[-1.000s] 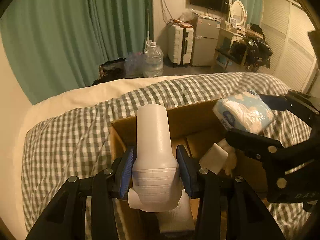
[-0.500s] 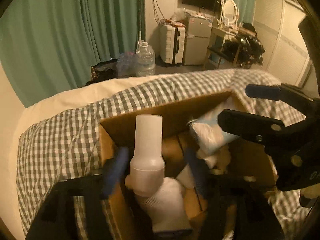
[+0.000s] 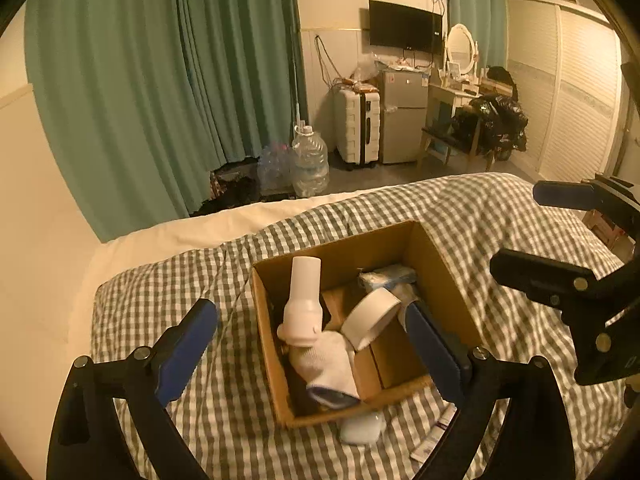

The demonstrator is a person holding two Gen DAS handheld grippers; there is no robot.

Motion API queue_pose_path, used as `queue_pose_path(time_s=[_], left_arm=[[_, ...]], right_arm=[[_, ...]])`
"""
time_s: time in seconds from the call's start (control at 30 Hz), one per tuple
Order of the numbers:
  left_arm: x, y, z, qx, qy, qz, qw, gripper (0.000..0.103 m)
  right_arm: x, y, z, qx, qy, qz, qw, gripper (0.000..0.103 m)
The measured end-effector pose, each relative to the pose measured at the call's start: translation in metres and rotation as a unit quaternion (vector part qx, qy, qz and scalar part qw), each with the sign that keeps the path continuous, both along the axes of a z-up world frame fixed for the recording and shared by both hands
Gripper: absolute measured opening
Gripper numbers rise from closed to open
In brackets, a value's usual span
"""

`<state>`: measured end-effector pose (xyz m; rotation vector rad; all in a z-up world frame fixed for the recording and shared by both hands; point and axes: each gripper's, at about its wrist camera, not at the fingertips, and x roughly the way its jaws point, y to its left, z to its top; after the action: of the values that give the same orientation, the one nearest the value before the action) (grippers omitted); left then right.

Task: Organize objects
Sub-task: 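Withdraw both tools from the box toward the earbud case and tube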

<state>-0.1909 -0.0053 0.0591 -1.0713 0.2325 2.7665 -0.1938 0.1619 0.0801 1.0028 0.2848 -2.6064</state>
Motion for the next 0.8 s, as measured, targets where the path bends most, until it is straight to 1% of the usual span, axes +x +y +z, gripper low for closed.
queue_pose_path(time_s=[0.13, 0.23, 0.33, 0.43, 0.57, 0.7, 0.8], left_arm=[[0.029, -0.004, 0.011, 0.003, 0.01, 0.006, 0.9999, 0.099], [0.047, -0.008, 0.011, 0.006, 0.004, 0.017, 0.9998, 0.099], [0.064, -0.014, 0.008, 0.021, 0.003, 0.022, 0.9996, 0.099], [0.077, -0.018, -0.001, 0.031, 0.002, 0.028, 0.9991, 0.099], [0.087, -0.022, -0.02, 0.044, -0.004, 0.039, 0.9983, 0.099], [0.092, -0.025, -0.05, 0.049, -0.03, 0.062, 0.9964, 0.099], [0.092, -0.022, -0.078, 0.049, -0.041, 0.063, 0.9959, 0.099]], right_arm=[[0.03, 0.001, 0.009, 0.004, 0.008, -0.006, 1.0, 0.093], [0.051, 0.001, 0.01, 0.004, 0.009, -0.012, 1.0, 0.093], [0.069, 0.002, 0.004, 0.003, 0.002, -0.017, 1.0, 0.093], [0.083, 0.006, -0.009, -0.007, -0.004, -0.023, 1.0, 0.093], [0.103, 0.01, -0.033, -0.015, -0.007, -0.033, 0.999, 0.093], [0.111, 0.009, -0.076, -0.027, -0.038, -0.044, 0.998, 0.093], [0.111, 0.012, -0.109, -0.04, -0.054, -0.071, 0.995, 0.093]])
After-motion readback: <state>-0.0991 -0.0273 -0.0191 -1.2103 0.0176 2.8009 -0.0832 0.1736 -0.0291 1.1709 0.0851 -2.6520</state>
